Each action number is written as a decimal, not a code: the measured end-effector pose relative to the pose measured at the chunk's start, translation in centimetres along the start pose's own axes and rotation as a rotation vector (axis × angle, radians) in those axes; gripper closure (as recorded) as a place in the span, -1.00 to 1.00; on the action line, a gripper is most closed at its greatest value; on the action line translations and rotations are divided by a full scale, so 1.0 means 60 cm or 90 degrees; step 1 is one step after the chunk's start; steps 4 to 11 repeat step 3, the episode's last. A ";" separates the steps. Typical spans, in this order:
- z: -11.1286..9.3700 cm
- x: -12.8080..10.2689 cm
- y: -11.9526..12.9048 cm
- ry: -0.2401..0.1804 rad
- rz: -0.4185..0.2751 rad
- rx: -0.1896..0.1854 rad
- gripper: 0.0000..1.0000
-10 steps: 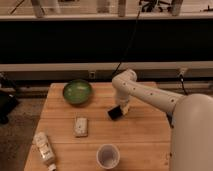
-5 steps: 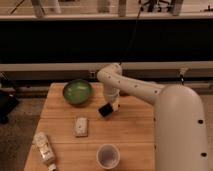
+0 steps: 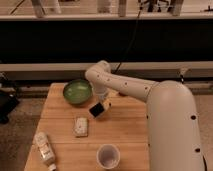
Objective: Place the eraser on the white sponge
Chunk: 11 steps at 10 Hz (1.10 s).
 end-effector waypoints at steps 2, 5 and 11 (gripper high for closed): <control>0.004 -0.036 -0.015 -0.011 -0.019 0.006 1.00; 0.005 -0.047 -0.014 -0.013 -0.026 0.005 1.00; 0.005 -0.047 -0.014 -0.013 -0.026 0.005 1.00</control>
